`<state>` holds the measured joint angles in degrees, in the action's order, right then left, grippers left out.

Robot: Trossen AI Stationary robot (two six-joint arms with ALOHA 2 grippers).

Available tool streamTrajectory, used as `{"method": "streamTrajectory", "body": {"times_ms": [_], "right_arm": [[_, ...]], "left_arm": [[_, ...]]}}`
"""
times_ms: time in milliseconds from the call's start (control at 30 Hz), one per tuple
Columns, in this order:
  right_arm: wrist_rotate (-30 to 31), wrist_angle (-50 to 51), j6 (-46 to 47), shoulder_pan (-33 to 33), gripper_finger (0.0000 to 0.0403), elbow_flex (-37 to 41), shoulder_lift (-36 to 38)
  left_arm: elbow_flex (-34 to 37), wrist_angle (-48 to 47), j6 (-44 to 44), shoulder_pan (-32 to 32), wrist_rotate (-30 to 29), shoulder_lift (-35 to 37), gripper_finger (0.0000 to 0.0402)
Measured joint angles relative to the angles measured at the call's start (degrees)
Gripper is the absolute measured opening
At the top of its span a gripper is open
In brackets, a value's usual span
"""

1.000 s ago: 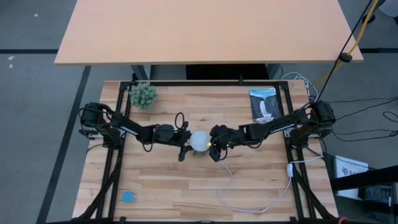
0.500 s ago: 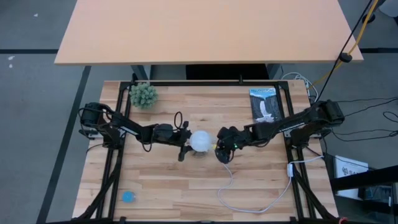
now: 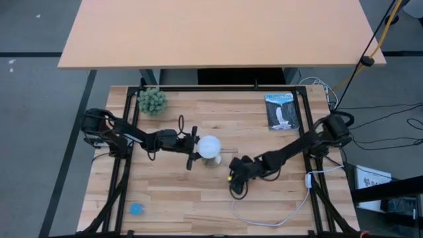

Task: Screw lightbulb
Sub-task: Insert the white light bulb into the gold lamp

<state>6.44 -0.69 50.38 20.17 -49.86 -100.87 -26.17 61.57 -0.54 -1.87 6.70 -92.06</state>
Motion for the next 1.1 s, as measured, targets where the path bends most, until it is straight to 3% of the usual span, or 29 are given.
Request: {"method": "streamTrajectory", "body": {"times_ms": [133,300,500,767,1100], "right_arm": [[-7.36,4.19,1.78,-0.68,0.0152,-0.27,-2.57],[-9.72,19.7,-1.74,-1.75,0.0152,-0.34,1.22],[-2.99,38.63,-2.5,-3.5,0.0139,0.67,8.86],[3.32,29.19,-1.91,-1.79,0.0114,0.23,15.46],[10.72,19.93,-3.52,-1.32,0.0109,0.19,14.5]], "left_arm": [[0.0,-0.84,-0.02,-0.02,0.43,1.64,0.0167],[0.0,-1.98,-0.06,0.15,0.63,1.76,0.0167],[0.0,-2.0,-0.11,0.84,0.61,1.78,0.0167],[-0.02,-3.0,-0.48,0.83,0.59,1.78,0.0167],[-0.02,-3.34,-0.88,0.85,0.57,1.78,0.0167]]}}
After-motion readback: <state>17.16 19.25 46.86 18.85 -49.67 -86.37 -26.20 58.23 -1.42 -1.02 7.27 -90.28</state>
